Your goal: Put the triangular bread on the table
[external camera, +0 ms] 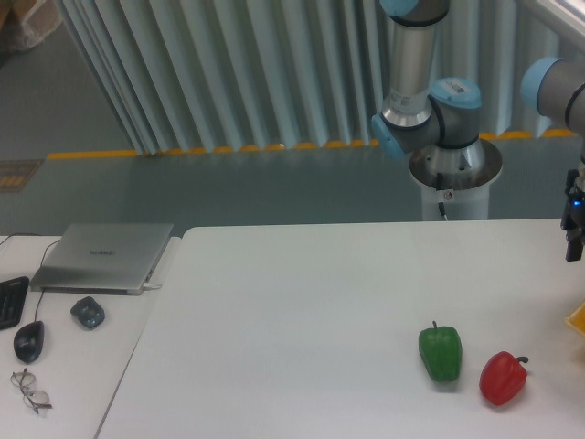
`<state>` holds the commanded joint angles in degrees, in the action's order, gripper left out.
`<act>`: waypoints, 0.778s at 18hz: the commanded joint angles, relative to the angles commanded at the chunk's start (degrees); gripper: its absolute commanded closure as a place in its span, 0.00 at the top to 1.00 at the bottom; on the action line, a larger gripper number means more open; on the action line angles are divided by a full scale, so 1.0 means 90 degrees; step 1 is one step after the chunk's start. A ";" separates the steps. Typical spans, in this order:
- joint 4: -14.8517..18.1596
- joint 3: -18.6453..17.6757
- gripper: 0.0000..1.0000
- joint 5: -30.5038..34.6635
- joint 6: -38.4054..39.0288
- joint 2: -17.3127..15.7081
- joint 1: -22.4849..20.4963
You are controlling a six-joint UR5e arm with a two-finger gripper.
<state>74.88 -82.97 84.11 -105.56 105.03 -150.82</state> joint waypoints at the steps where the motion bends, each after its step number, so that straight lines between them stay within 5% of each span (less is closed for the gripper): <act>1: 0.0000 0.0010 1.00 0.0019 0.0000 0.0000 -0.0010; 14: -0.0049 -0.0127 1.00 -0.0039 0.0156 -0.0127 -0.0175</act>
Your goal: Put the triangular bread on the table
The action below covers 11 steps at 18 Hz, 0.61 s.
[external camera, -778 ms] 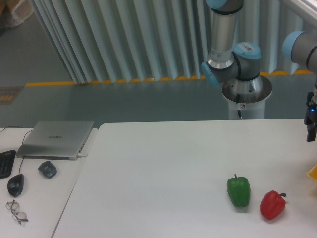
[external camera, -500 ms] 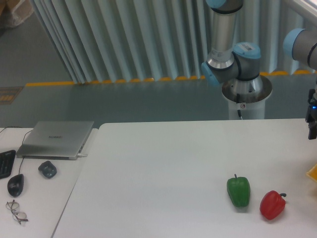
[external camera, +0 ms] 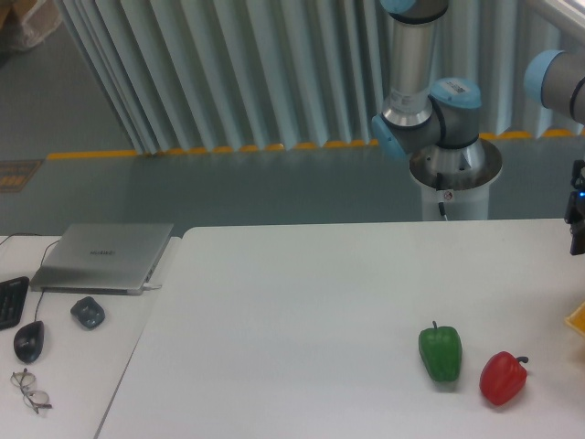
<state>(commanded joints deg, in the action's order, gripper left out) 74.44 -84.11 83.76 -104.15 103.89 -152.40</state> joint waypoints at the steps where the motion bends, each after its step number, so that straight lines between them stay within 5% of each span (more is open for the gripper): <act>1: 0.0010 0.0000 1.00 0.0020 -0.0058 0.0000 -0.0039; 11: 0.0205 0.0039 1.00 0.0381 -0.0527 0.0049 -0.0586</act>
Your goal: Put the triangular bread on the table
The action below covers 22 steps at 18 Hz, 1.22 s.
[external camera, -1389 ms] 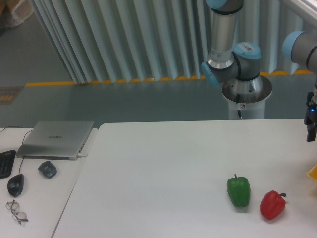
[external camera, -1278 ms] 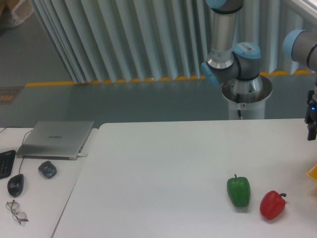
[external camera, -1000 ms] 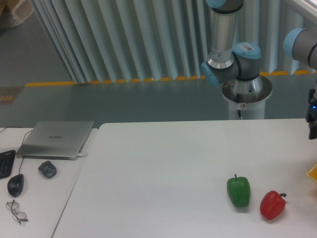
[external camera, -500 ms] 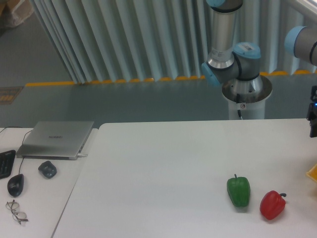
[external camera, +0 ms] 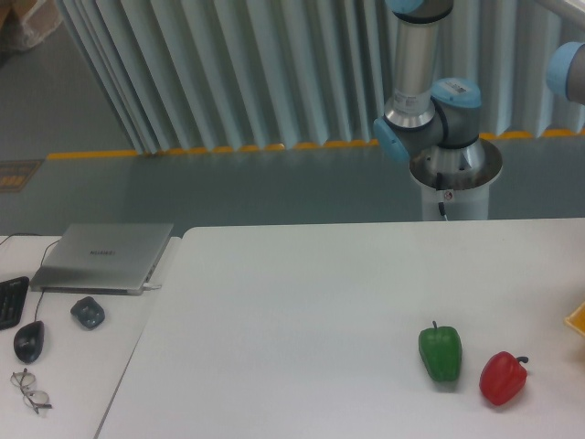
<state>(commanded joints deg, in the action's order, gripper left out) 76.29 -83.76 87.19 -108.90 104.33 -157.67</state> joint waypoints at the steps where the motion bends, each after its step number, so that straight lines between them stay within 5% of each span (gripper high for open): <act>1: 0.0000 0.0000 1.00 0.0000 0.0000 0.0010 -0.0039; 13: -0.0049 -0.0039 1.00 0.1025 -0.0225 0.0312 -0.0351; 18: -0.0321 -0.0020 1.00 0.1065 -0.1571 0.0566 -0.0966; 22: -0.0527 -0.0039 1.00 0.1132 -0.1611 0.0732 -0.0996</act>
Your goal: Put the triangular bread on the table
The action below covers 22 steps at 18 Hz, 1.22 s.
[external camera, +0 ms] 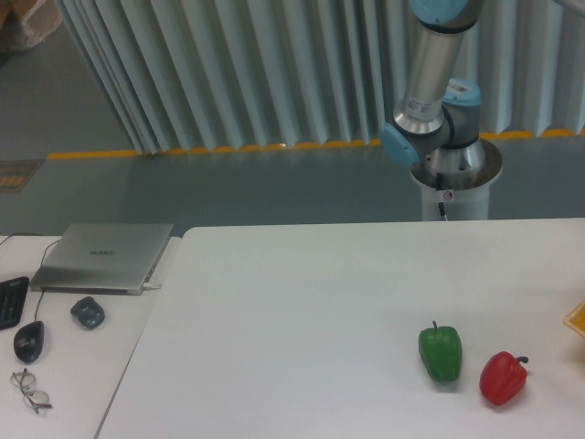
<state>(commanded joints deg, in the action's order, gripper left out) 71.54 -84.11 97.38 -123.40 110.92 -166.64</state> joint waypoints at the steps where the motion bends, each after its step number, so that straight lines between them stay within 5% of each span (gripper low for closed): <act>1: 0.0000 0.0000 1.00 0.0175 -0.0019 0.0000 0.0000; 5: -0.0020 -0.0078 1.00 0.0888 -0.0049 0.0058 0.0166; 10: -0.0634 -0.0429 1.00 0.0899 -0.0029 0.0214 0.0176; 22: -0.1064 -0.0439 0.98 0.0909 -0.0029 0.0615 0.0146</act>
<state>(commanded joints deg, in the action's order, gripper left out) 61.96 -88.07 105.56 -123.66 116.45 -165.32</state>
